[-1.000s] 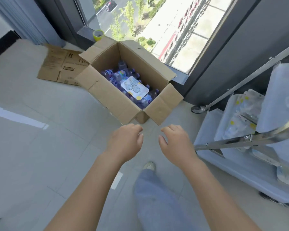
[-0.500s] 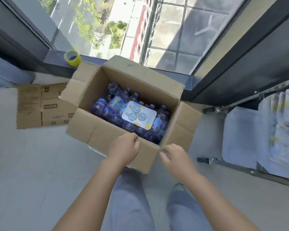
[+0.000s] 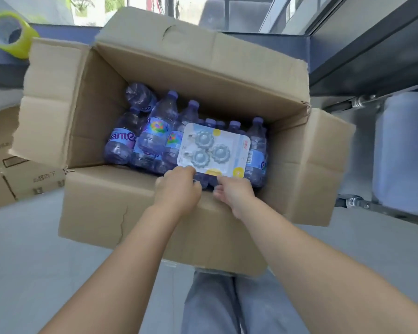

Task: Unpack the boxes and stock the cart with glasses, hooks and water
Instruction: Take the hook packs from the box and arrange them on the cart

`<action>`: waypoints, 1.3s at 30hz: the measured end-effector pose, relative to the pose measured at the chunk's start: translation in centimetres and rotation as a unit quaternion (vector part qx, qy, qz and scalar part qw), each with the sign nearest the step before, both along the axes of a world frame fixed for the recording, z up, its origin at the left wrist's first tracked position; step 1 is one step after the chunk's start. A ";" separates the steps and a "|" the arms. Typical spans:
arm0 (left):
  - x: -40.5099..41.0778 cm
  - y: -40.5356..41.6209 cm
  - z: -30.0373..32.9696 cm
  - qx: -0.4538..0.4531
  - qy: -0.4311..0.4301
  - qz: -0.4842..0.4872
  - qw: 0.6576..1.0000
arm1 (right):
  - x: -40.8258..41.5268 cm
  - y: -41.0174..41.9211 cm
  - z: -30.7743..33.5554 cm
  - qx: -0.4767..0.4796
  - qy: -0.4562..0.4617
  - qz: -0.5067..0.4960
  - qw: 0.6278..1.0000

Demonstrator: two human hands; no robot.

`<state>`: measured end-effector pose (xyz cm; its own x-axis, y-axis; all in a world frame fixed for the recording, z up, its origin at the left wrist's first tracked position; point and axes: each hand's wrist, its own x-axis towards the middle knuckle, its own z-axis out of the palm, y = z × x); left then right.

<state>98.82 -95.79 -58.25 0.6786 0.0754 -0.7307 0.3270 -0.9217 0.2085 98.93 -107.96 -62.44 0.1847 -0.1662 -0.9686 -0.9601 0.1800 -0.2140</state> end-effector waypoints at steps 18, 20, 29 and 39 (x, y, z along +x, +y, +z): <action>1.7 3.2 -4.5 -0.033 -0.018 0.054 0.998 | 3.3 3.8 -5.1 -0.028 0.018 -0.181 0.983; 2.3 3.1 -3.8 -0.042 -0.047 0.071 0.996 | 2.9 2.8 -3.6 -0.018 -0.037 -0.118 0.992; 0.8 -1.1 3.6 -0.233 0.059 0.291 0.926 | -1.4 -8.1 9.8 0.058 -0.161 0.172 0.970; -5.4 -14.1 15.6 -0.447 0.069 0.377 0.808 | -8.6 -17.7 20.2 -0.129 -0.217 0.044 0.967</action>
